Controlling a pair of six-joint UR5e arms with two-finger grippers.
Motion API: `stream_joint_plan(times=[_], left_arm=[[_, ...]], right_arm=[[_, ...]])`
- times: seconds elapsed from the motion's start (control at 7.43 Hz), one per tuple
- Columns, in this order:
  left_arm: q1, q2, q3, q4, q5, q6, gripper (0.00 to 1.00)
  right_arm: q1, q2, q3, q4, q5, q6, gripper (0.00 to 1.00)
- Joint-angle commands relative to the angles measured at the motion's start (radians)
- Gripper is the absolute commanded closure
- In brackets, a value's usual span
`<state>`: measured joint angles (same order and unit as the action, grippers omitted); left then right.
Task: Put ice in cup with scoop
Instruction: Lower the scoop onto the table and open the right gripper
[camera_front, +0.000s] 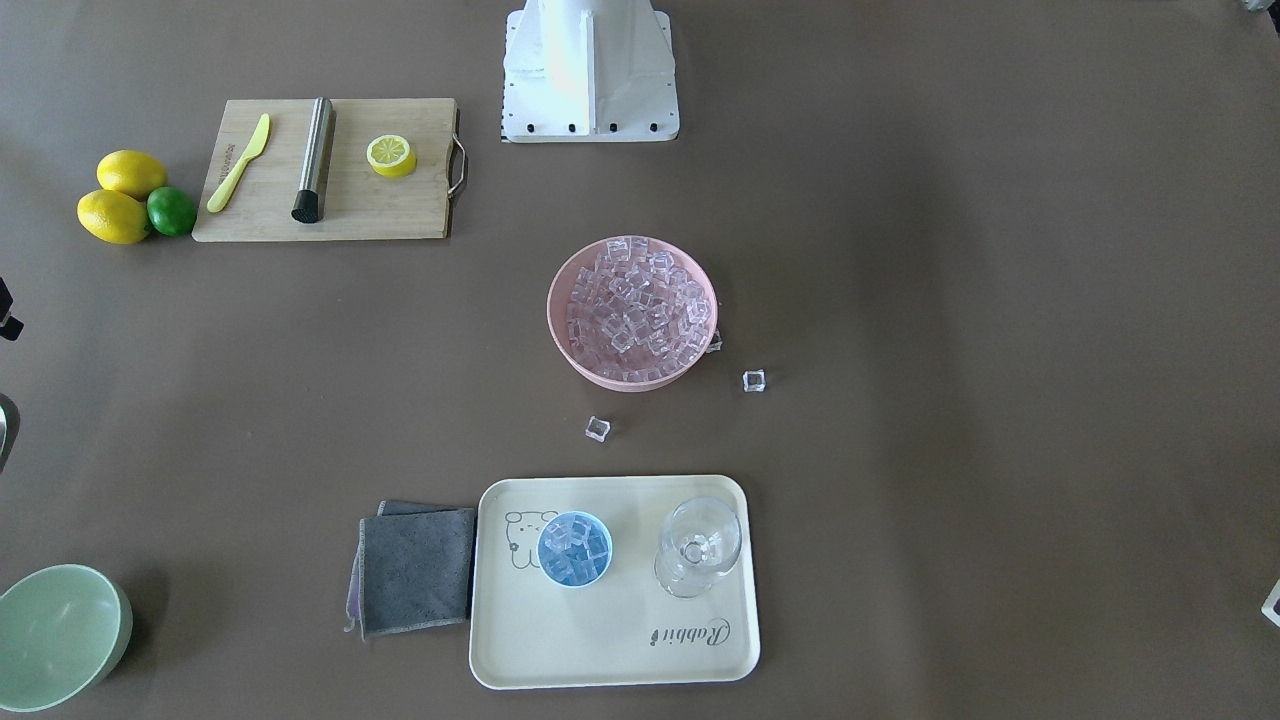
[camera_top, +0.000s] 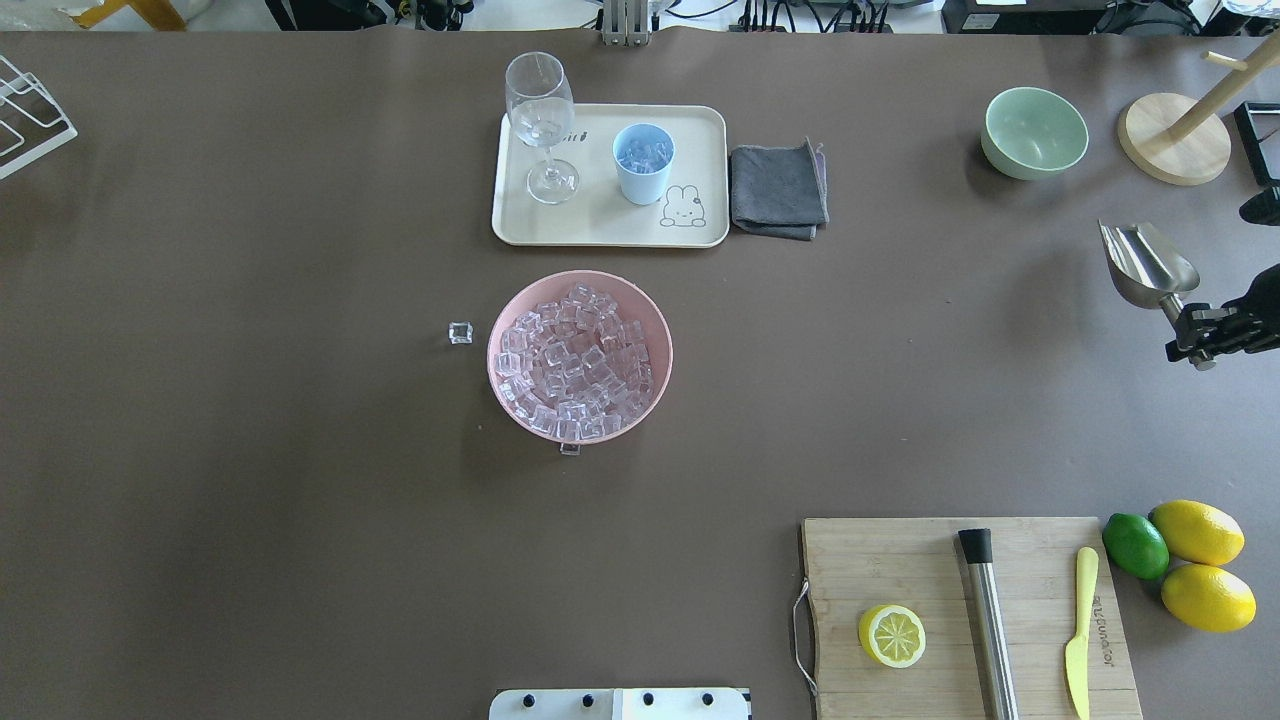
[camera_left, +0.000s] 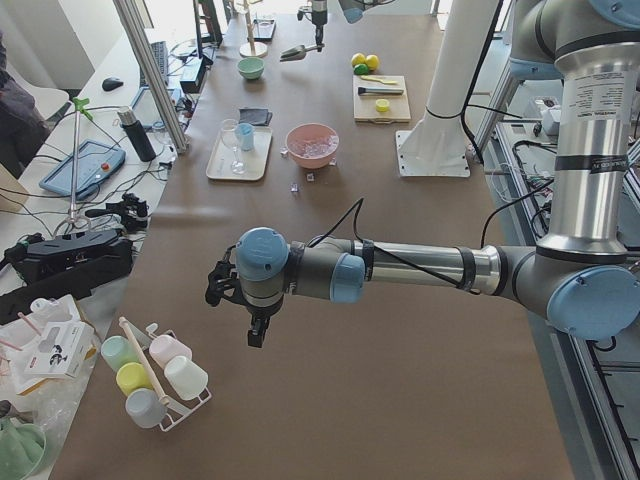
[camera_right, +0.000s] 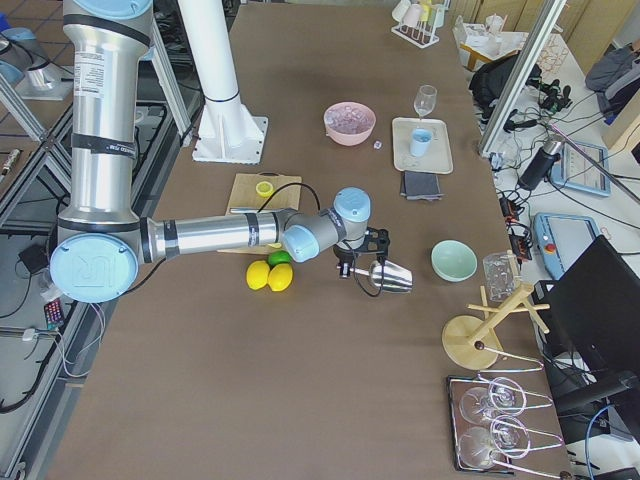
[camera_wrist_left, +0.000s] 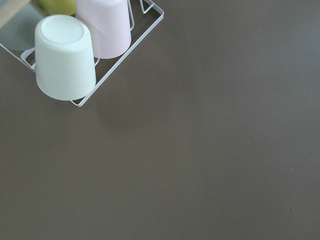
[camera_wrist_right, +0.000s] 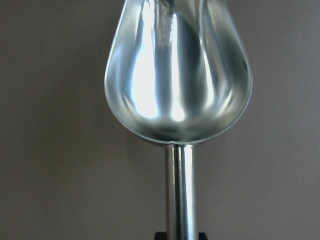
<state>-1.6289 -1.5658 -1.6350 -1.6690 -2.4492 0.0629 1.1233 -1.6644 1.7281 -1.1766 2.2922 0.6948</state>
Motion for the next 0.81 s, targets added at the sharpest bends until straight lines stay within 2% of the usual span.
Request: stream_joint_plan(times=[0.0,0.13,0.27,0.4,0.54,0.67], left_arm=[[0.001,0.000,0.001,0.000,0.001,0.003,0.01],[0.001,0.000,0.001,0.000,0.001,0.003,0.01],[0.006,0.000,0.001,0.000,-0.001,0.003,0.01],[0.006,-0.002,-0.002,0.000,-0.001,0.003,0.01],[0.006,-0.002,-0.003,0.000,-0.001,0.003,0.01],[0.020,-0.002,-0.006,0.000,-0.001,0.003,0.01]], right_arm=[[-0.019,-0.001,-0.019,0.000,-0.002,0.006,1.00],[-0.020,-0.001,-0.027,0.003,0.001,-0.001,1.00],[-0.020,0.000,-0.030,0.003,0.003,-0.001,0.89],[-0.020,-0.001,-0.032,0.005,0.007,-0.003,0.74],[-0.019,-0.003,-0.030,0.003,0.009,-0.003,0.14],[-0.019,-0.014,-0.021,0.003,0.009,-0.009,0.00]])
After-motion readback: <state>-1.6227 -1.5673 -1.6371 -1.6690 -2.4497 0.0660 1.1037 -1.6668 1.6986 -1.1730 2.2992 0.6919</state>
